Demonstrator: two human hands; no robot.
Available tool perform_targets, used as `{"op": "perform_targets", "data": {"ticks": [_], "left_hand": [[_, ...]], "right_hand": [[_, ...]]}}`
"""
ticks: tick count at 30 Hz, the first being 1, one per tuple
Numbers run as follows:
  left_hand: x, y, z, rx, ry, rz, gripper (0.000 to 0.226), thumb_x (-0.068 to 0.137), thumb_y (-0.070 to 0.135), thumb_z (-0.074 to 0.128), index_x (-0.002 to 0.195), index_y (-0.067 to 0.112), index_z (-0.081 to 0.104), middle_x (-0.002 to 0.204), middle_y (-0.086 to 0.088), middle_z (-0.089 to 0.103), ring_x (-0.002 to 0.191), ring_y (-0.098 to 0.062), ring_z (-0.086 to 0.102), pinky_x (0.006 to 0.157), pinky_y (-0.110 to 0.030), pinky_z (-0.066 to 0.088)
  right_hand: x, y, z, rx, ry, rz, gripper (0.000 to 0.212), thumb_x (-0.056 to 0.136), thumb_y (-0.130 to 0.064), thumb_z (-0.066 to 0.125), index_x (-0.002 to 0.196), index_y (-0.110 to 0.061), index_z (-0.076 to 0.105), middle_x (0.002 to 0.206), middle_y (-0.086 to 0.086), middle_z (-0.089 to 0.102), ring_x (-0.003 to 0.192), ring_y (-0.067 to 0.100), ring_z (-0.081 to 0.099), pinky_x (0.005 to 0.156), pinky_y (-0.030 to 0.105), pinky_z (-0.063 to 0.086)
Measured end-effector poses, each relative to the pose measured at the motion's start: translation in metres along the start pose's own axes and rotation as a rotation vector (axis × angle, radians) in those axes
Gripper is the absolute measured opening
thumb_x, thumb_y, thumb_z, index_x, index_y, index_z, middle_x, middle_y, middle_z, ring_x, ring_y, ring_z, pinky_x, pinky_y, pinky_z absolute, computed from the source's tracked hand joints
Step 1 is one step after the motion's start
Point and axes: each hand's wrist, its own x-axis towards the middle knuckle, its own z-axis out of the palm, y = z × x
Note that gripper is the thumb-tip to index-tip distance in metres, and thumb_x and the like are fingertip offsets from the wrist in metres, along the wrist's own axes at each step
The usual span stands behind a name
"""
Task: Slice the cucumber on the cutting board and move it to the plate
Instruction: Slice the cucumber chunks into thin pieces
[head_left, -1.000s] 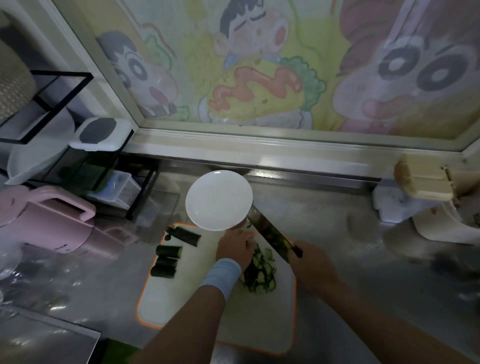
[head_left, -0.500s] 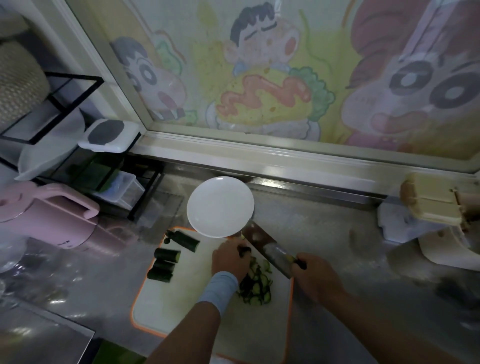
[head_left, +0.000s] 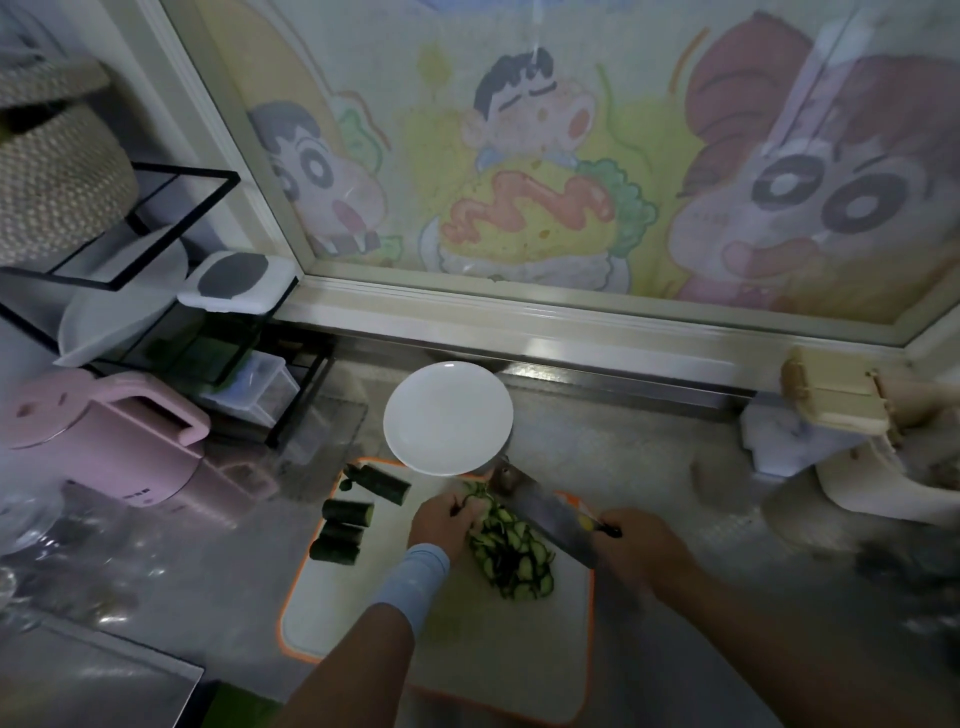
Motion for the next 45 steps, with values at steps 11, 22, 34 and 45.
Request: {"op": "perform_targets", "data": {"ticks": [11, 22, 34, 45], "left_hand": [[0.001, 0.013, 0.011, 0.083, -0.17, 0.044, 0.037, 0.088, 0.053, 0.051, 0.101, 0.022, 0.066, 0.102, 0.0, 0.064, 0.09, -0.019, 0.056, 0.08, -0.028, 0.042], [-0.008, 0.016, 0.01, 0.228, -0.16, 0.167, 0.039, 0.087, 0.055, 0.052, 0.095, 0.021, 0.069, 0.095, -0.001, 0.065, 0.082, -0.016, 0.057, 0.074, -0.027, 0.046], [-0.047, -0.002, 0.042, 0.273, -0.078, 0.27, 0.019, 0.086, 0.038, 0.061, 0.099, 0.026, 0.067, 0.108, 0.004, 0.058, 0.096, -0.015, 0.056, 0.081, -0.022, 0.045], [-0.028, -0.048, -0.051, 0.101, 0.354, -0.04, 0.022, 0.089, 0.014, 0.051, 0.102, 0.019, 0.067, 0.108, -0.005, 0.063, 0.095, -0.026, 0.06, 0.087, -0.032, 0.046]], "right_hand": [[-0.028, 0.016, -0.01, 0.064, 0.014, 0.061, 0.034, 0.082, -0.03, 0.058, 0.057, -0.019, 0.038, 0.055, -0.001, 0.034, 0.05, 0.007, 0.031, 0.05, 0.028, 0.022], [-0.035, 0.021, -0.006, 0.054, 0.017, 0.119, 0.039, 0.084, -0.029, 0.058, 0.053, -0.022, 0.036, 0.055, -0.003, 0.036, 0.053, 0.012, 0.037, 0.053, 0.03, 0.027], [-0.022, -0.003, 0.023, -0.081, 0.117, 0.053, 0.018, 0.093, -0.037, 0.047, 0.079, -0.025, 0.048, 0.069, -0.004, 0.053, 0.066, 0.021, 0.056, 0.053, 0.029, 0.035], [-0.01, -0.098, 0.049, -0.083, 0.087, -0.302, 0.02, 0.096, -0.037, 0.042, 0.084, -0.024, 0.051, 0.074, 0.0, 0.058, 0.071, 0.024, 0.056, 0.056, 0.035, 0.037]]}}
